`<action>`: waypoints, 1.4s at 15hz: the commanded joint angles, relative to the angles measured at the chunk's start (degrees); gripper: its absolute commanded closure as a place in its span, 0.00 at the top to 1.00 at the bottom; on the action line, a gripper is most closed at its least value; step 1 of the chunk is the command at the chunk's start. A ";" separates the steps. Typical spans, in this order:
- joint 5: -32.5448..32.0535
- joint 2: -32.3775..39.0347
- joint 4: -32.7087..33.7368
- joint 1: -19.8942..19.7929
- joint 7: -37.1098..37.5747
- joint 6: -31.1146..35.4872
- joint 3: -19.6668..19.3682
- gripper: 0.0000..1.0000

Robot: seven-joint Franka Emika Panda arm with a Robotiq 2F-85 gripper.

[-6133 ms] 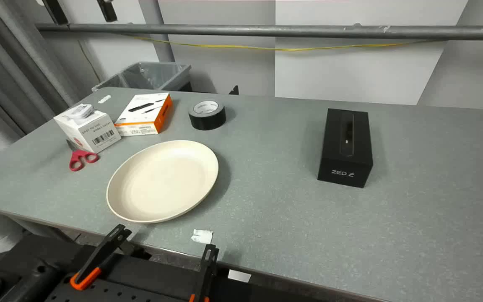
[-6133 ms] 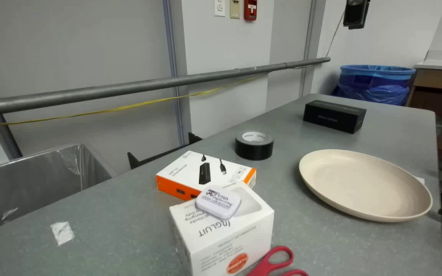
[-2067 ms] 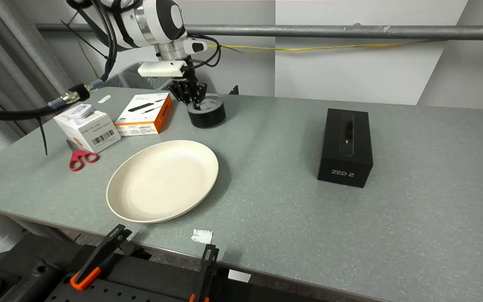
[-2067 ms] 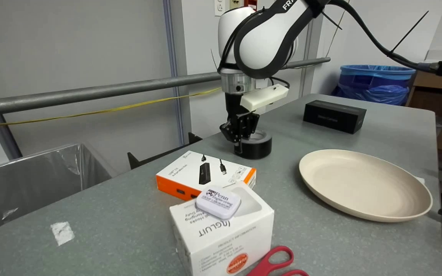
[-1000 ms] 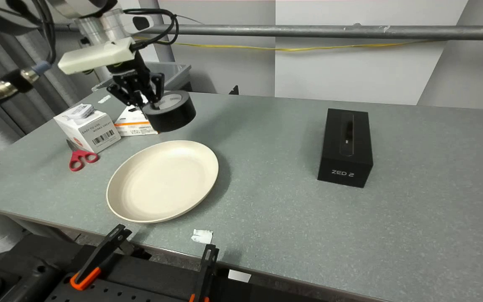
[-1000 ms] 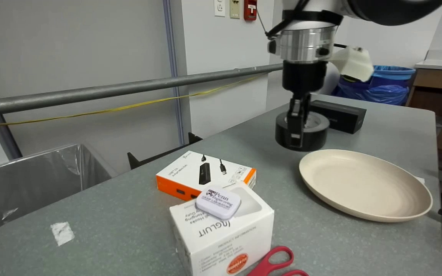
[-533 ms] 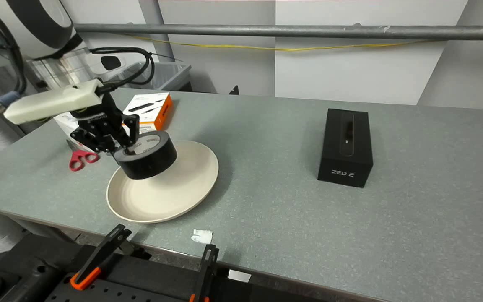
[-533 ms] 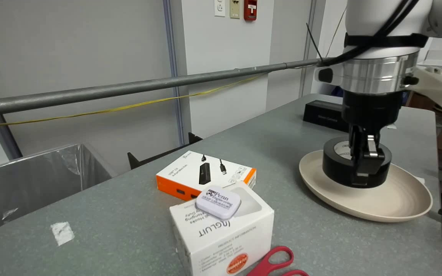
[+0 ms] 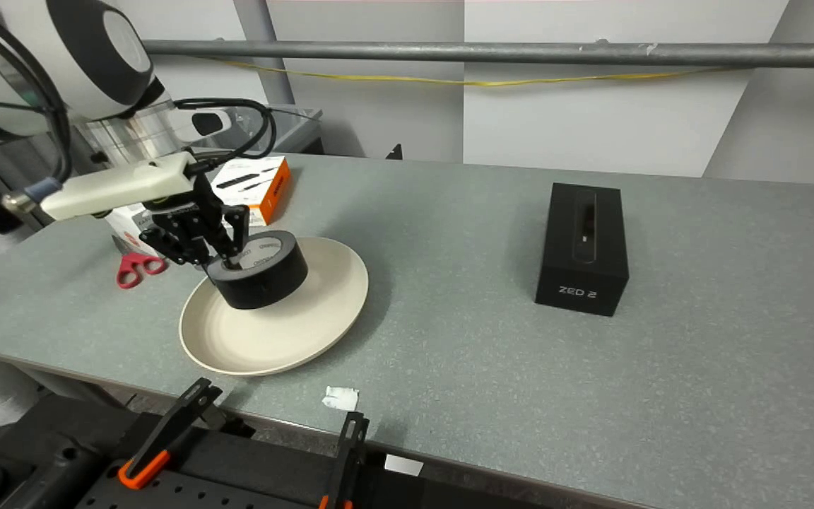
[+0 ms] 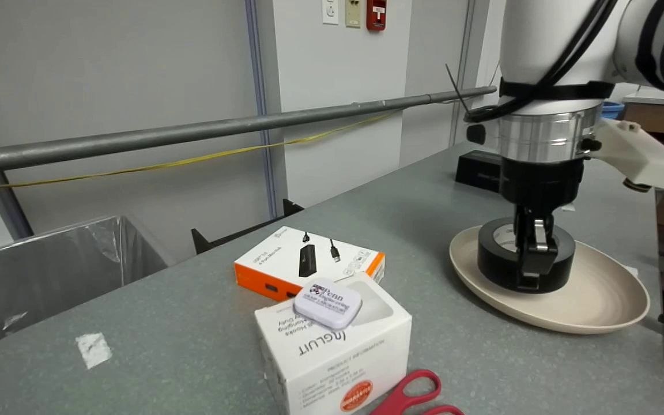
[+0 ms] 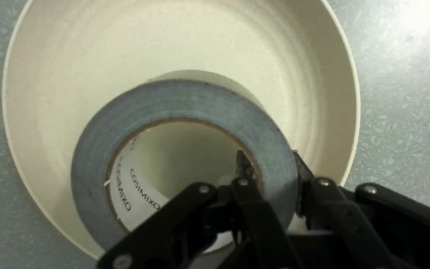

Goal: Put the tape on the plate

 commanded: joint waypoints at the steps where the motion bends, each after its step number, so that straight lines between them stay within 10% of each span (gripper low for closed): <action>1: -3.97 4.15 3.50 1.20 3.52 1.31 -2.14 0.06; 4: -3.03 6.31 5.45 1.54 3.55 0.07 -2.69 0.06; 5: -2.38 6.88 5.98 1.50 3.04 -0.42 -2.60 0.51; 13: -1.84 8.28 7.92 1.88 2.93 -0.63 -2.86 0.99; 21: -1.01 7.58 6.88 1.03 1.14 -0.15 -2.35 1.00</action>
